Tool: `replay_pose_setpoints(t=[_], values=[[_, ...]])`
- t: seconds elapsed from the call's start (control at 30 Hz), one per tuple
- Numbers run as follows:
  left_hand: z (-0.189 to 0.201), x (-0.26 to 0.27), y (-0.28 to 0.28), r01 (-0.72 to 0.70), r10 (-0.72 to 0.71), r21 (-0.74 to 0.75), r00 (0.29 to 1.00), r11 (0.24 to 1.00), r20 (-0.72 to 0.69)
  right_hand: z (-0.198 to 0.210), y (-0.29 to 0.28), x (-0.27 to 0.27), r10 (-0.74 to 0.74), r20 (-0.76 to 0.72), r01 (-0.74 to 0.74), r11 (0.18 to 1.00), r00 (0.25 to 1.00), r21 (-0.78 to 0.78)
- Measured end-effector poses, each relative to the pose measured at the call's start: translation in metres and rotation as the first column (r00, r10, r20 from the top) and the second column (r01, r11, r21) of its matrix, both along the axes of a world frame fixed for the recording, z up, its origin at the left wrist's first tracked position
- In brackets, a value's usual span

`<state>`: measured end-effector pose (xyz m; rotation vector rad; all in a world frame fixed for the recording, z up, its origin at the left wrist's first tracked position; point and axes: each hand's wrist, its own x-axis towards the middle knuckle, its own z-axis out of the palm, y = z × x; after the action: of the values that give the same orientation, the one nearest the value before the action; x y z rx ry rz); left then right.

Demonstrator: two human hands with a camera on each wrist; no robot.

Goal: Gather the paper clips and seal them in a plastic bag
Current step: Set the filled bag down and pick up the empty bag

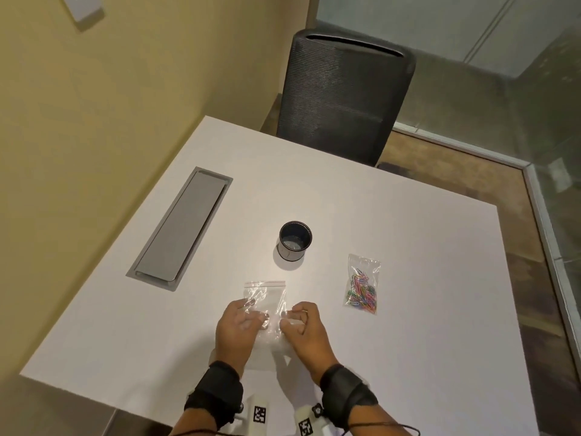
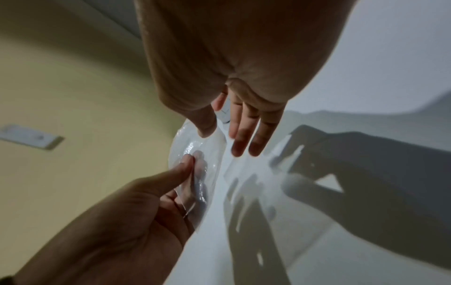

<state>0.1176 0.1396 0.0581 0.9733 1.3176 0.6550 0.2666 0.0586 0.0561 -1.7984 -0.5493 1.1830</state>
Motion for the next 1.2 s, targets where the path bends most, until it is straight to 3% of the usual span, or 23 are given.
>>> replay_pose_setpoints(t=[0.17,0.47,0.67,1.03,1.2], values=[[0.039,0.015,-0.017,0.069,-0.070,0.006,0.993,0.998,0.094,0.037,-0.016,0.021,-0.043,0.035,0.038,0.991,0.998,0.125],[0.073,0.025,-0.041,0.240,-0.255,0.126,0.960,0.962,0.115,0.080,-0.059,0.052,-0.116,-0.097,0.131,0.978,0.988,0.164],[0.075,0.030,-0.049,0.452,-0.444,0.282,0.891,0.847,-0.092,0.092,-0.077,0.068,-0.062,-0.035,0.068,0.976,0.997,0.206],[0.083,0.038,-0.059,0.538,-0.426,0.420,0.840,0.731,-0.335,0.107,-0.093,0.087,0.034,0.378,-0.125,0.968,0.925,0.219],[0.076,0.035,-0.055,0.647,-0.465,0.389,0.752,0.656,-0.467,0.112,-0.098,0.089,0.079,0.395,-0.188,0.951,0.915,0.244]])
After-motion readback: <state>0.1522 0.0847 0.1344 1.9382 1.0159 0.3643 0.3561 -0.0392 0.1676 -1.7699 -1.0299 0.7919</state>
